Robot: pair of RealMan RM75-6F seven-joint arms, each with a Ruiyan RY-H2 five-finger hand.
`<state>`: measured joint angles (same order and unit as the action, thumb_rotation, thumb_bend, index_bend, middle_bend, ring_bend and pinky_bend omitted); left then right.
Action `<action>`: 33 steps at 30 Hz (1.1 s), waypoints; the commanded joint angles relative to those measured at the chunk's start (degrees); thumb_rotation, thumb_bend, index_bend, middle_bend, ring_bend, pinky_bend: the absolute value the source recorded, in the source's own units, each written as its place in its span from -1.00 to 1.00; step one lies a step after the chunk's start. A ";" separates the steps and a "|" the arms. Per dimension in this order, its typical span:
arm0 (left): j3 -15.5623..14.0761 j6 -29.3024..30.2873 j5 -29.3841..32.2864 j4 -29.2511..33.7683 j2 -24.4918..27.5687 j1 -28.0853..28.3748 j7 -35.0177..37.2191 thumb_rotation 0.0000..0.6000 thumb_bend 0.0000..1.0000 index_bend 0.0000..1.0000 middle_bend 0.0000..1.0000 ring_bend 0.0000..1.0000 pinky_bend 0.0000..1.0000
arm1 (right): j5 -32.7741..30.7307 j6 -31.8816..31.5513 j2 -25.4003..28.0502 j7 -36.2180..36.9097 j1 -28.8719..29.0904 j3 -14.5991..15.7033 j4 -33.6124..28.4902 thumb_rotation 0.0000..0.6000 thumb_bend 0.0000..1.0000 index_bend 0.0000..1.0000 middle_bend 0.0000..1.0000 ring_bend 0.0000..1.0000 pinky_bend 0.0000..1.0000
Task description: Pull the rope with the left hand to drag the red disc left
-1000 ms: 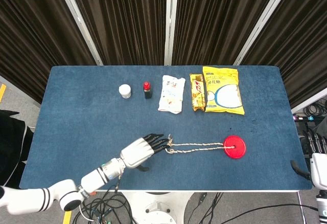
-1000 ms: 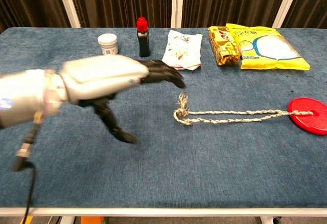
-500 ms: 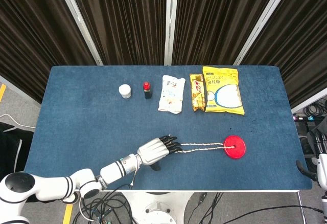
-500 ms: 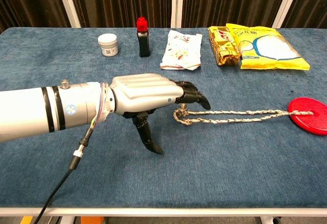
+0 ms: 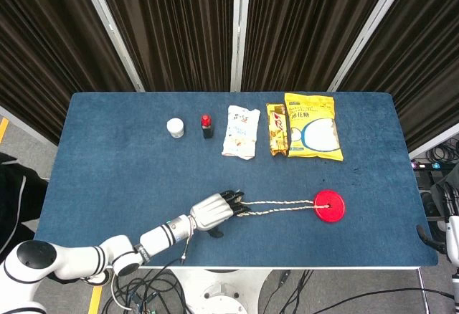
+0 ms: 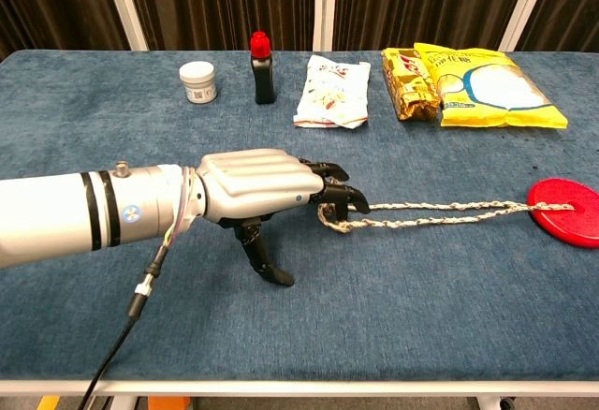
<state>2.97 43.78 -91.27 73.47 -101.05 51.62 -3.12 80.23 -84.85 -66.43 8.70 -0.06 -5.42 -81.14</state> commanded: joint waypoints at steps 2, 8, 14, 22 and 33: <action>-0.55 -0.17 0.73 0.88 0.70 -0.09 0.14 1.00 -0.89 -0.69 -0.04 -0.94 -0.70 | 0.01 0.10 -0.09 -0.09 0.02 0.01 -0.02 1.00 -0.64 -1.00 -1.00 -1.00 -1.00; -0.94 0.41 1.58 1.97 2.28 -0.29 -1.91 1.00 -0.78 -0.66 0.39 -0.60 -0.60 | -0.06 0.29 -0.07 -0.43 0.10 -0.07 -0.24 1.00 -0.63 -1.00 -1.00 -1.00 -1.00; -1.35 0.26 3.09 4.13 4.24 -0.64 -4.38 1.00 -0.69 -0.60 0.66 -0.27 -0.51 | -0.01 0.33 0.01 -1.02 0.14 -0.09 -0.68 1.00 -0.62 -1.00 -1.00 -1.00 -1.00; -1.56 1.82 4.46 6.09 6.06 -1.61 -7.46 1.00 -0.60 -0.40 0.88 0.25 -0.31 | -0.13 0.76 0.02 -1.58 0.31 -0.08 -1.13 1.00 -0.61 -1.00 -1.00 -1.00 -1.00; -1.38 5.36 5.10 7.96 8.17 -3.22 -9.96 1.00 -0.36 0.34 1.00 0.52 0.10 | -0.27 1.26 0.02 -2.06 0.53 -0.09 -1.52 1.00 -0.61 -1.00 -1.00 -1.00 -1.00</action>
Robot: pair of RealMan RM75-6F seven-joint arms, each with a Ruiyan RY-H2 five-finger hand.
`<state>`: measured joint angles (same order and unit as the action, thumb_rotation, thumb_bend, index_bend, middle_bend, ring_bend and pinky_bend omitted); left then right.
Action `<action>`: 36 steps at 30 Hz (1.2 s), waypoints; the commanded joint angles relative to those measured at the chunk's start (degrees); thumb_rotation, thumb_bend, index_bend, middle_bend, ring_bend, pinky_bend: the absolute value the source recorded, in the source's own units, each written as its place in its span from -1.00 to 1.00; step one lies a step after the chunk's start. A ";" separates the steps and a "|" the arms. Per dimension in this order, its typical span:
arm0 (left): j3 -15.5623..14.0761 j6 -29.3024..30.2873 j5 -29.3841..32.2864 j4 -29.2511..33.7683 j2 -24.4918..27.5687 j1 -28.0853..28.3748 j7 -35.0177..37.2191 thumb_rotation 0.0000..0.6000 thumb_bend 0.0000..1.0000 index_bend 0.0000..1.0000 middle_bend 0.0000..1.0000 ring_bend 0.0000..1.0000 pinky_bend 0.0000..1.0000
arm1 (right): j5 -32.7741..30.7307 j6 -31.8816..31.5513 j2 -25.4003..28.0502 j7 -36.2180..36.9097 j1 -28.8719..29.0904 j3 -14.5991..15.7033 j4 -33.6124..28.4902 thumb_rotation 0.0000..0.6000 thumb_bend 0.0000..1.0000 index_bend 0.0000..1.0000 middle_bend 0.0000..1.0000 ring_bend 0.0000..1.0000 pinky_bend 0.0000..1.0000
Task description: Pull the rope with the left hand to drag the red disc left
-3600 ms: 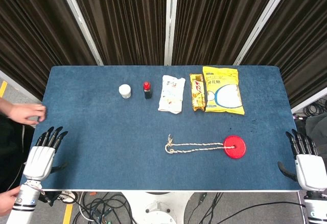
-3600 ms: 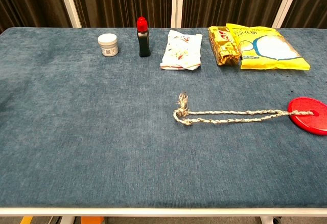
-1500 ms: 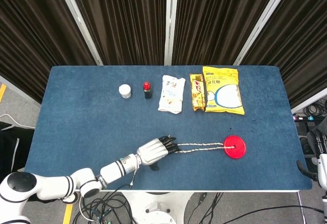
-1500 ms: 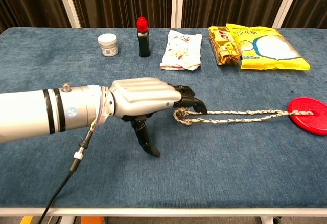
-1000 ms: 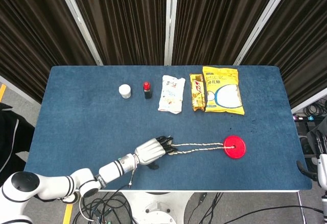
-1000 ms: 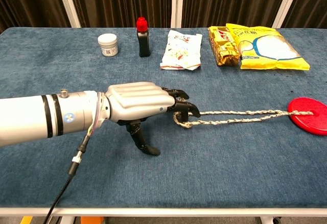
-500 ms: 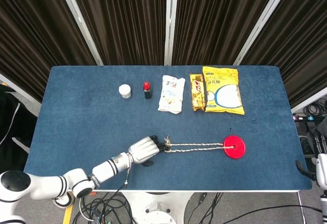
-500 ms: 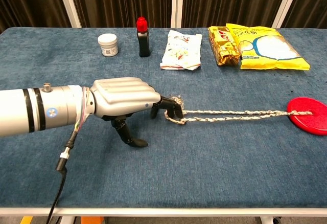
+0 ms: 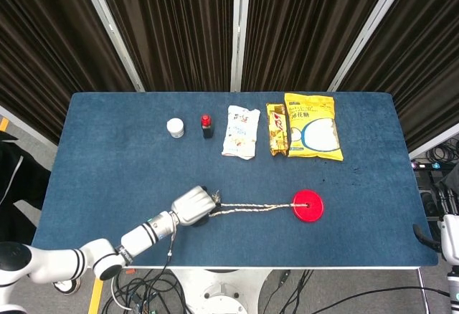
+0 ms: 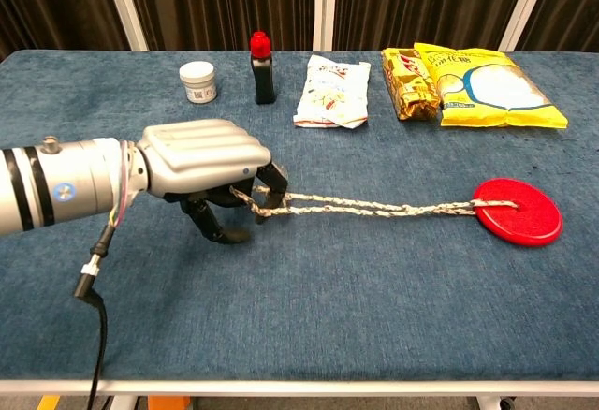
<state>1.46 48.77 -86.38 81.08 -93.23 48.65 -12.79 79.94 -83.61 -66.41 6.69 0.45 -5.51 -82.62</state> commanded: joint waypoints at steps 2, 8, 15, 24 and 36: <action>0.25 0.88 0.53 0.92 0.93 -0.55 -0.56 1.00 -0.35 0.49 1.00 0.54 0.15 | 0.04 0.06 0.02 -0.14 0.06 0.00 -0.16 1.00 -0.61 -1.00 -1.00 -1.00 -1.00; 1.46 3.41 2.92 3.33 4.02 -2.31 -1.46 1.00 -0.35 0.56 1.00 0.58 0.24 | -0.04 0.16 0.14 -0.28 0.11 -0.03 -0.36 1.00 -0.60 -1.00 -1.00 -1.00 -1.00; 3.50 7.98 8.38 4.24 10.10 -6.15 -3.93 1.00 -0.34 0.55 1.00 0.59 0.27 | -0.16 0.67 0.06 -0.43 0.39 -0.04 -0.59 1.00 -0.60 -1.00 -1.00 -1.00 -1.00; 6.74 14.30 22.62 2.28 18.93 -13.50 -9.42 1.00 -0.34 0.56 1.00 0.59 0.28 | 0.06 0.21 0.30 -1.21 0.45 -0.15 -1.39 1.00 -0.59 -1.00 -1.00 -1.00 -1.00; 7.56 20.84 25.32 -0.66 25.18 -21.92 -2.45 1.00 -0.34 0.56 1.00 0.58 0.27 | 0.40 0.76 -0.23 -2.15 0.90 0.17 -1.92 1.00 -0.59 -1.00 -1.00 -1.00 -1.00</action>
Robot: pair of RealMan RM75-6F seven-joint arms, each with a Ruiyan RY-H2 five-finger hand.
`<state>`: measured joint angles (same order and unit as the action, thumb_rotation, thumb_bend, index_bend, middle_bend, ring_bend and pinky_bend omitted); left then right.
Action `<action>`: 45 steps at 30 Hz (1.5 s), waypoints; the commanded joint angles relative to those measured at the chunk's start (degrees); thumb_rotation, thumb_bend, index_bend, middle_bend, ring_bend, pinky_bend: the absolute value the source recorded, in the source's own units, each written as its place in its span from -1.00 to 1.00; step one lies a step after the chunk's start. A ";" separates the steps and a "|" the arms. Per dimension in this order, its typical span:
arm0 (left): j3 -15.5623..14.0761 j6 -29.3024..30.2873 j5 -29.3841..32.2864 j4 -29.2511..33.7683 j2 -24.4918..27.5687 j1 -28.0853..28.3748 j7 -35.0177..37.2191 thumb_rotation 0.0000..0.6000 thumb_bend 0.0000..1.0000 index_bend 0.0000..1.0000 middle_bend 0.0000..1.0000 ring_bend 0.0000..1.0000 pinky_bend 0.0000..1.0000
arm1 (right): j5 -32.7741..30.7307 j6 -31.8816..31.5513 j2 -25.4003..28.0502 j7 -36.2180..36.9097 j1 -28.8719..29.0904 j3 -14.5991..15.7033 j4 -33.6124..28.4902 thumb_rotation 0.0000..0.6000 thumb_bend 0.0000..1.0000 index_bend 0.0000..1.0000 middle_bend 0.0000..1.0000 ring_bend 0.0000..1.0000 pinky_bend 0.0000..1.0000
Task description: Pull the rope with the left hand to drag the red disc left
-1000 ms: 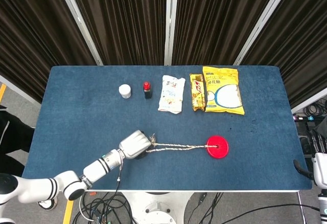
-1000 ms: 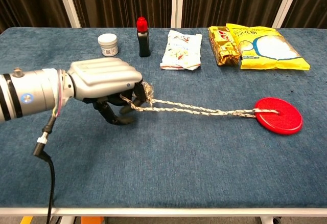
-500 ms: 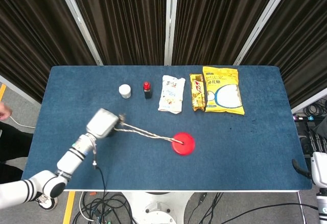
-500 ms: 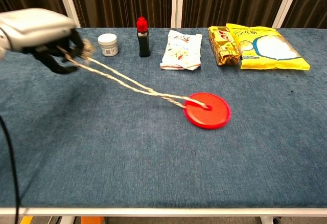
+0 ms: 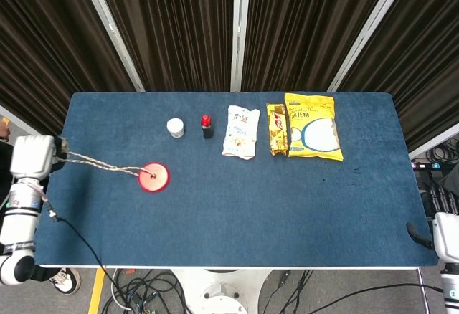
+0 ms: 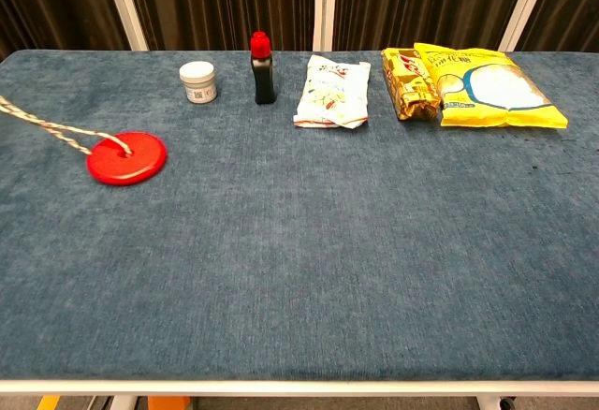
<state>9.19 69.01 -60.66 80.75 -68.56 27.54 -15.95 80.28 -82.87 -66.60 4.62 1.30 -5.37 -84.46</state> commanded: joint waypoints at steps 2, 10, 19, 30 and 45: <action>-0.06 1.27 -0.49 -0.73 0.93 -1.54 1.06 1.00 -0.34 0.56 1.00 0.58 0.27 | 0.26 -0.12 0.00 -0.27 0.06 0.08 -0.34 1.00 -0.59 -1.00 -1.00 -1.00 -1.00; 0.63 2.05 0.18 -1.21 1.98 -3.54 2.01 1.00 -0.34 0.56 1.00 0.58 0.27 | -0.13 -0.19 0.14 -0.47 -0.07 0.04 -0.36 1.00 -0.59 -1.00 -1.00 -1.00 -1.00; 1.72 1.34 -7.54 1.87 -0.98 0.80 2.21 1.00 -0.34 0.56 1.00 0.58 0.27 | 0.51 0.07 -0.20 -1.28 0.43 0.23 -1.07 1.00 -0.59 -1.00 -1.00 -1.00 -1.00; -1.15 -8.89 -14.87 3.13 -5.83 8.16 4.13 1.00 -0.50 0.01 0.23 -0.22 0.06 | 0.19 0.10 0.36 -1.00 0.15 0.43 -1.37 1.00 -0.59 -1.00 -1.00 -1.00 -1.00; -2.28 -7.67 -11.88 8.72 0.10 5.35 2.33 1.00 -0.91 -0.86 -1.00 -1.00 -0.62 | -0.71 1.07 -0.10 -0.07 0.28 0.38 -0.29 1.00 -0.59 -1.00 -1.00 -1.00 -1.00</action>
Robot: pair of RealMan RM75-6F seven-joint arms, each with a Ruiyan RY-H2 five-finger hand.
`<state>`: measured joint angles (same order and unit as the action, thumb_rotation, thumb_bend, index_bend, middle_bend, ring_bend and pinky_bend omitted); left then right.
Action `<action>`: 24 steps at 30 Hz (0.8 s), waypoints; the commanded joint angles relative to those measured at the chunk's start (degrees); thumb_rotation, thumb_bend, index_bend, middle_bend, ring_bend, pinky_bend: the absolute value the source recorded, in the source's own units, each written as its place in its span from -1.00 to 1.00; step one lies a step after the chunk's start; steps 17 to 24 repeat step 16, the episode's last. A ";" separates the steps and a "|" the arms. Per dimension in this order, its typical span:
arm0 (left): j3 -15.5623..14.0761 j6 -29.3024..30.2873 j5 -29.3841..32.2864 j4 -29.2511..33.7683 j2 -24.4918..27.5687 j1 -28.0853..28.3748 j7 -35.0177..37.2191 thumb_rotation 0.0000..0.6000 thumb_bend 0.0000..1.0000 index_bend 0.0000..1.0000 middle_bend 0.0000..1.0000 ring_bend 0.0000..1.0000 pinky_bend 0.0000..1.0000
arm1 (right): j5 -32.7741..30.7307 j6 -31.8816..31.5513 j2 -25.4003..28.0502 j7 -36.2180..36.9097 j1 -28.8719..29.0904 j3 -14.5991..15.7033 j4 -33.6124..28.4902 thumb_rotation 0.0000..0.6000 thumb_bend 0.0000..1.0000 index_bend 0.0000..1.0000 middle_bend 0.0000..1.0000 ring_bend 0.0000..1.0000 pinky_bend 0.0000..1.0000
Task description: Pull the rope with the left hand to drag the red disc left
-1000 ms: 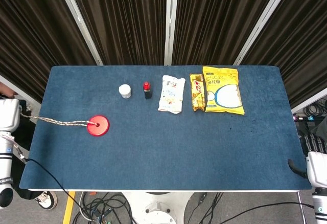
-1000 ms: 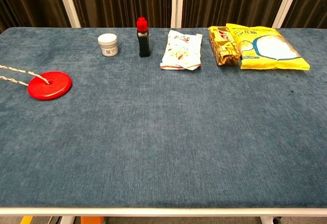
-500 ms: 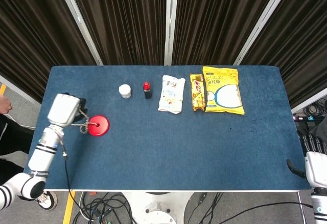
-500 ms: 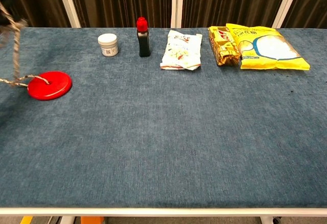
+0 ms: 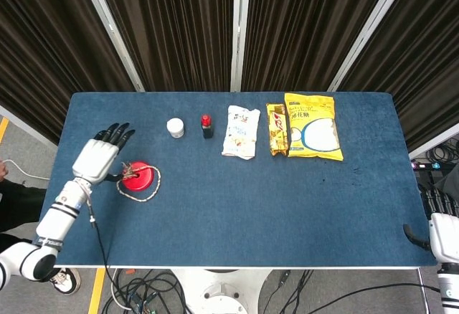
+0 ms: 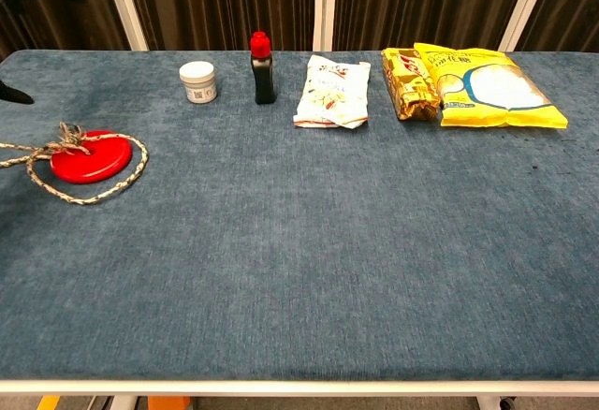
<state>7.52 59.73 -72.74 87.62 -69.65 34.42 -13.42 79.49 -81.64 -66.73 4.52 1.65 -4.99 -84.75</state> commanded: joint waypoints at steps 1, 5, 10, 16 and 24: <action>-1.14 3.13 -0.21 3.04 1.77 -2.73 -0.11 1.00 -0.90 -0.86 -1.00 -1.00 -0.62 | 0.10 -0.31 0.07 0.08 -0.15 0.00 0.02 1.00 -0.59 -1.00 -1.00 -1.00 -1.00; -3.84 10.51 -2.86 5.69 2.54 -8.03 -0.74 1.00 -0.89 -0.85 -1.00 -1.00 -0.62 | 0.15 -0.58 0.20 0.20 -0.31 0.02 -0.05 1.00 -0.59 -1.00 -1.00 -1.00 -1.00; -7.71 22.26 -6.54 4.69 -0.48 -16.39 -3.19 1.00 -0.88 -0.85 -0.97 -1.00 -0.62 | 1.14 -1.34 0.08 0.11 -0.40 0.23 -0.67 1.00 -0.59 -1.00 -1.00 -1.00 -1.00; -10.07 29.03 -7.88 1.44 -3.76 -23.14 -1.17 1.00 -0.88 -0.83 -0.95 -1.00 -0.62 | 1.82 -1.54 -0.22 -0.70 -0.36 0.59 -1.24 1.00 -0.59 -1.00 -1.00 -1.00 -1.00; -10.07 29.03 -7.88 1.44 -3.76 -23.14 -1.17 1.00 -0.88 -0.83 -0.95 -1.00 -0.62 | 1.82 -1.54 -0.22 -0.70 -0.36 0.59 -1.24 1.00 -0.59 -1.00 -1.00 -1.00 -1.00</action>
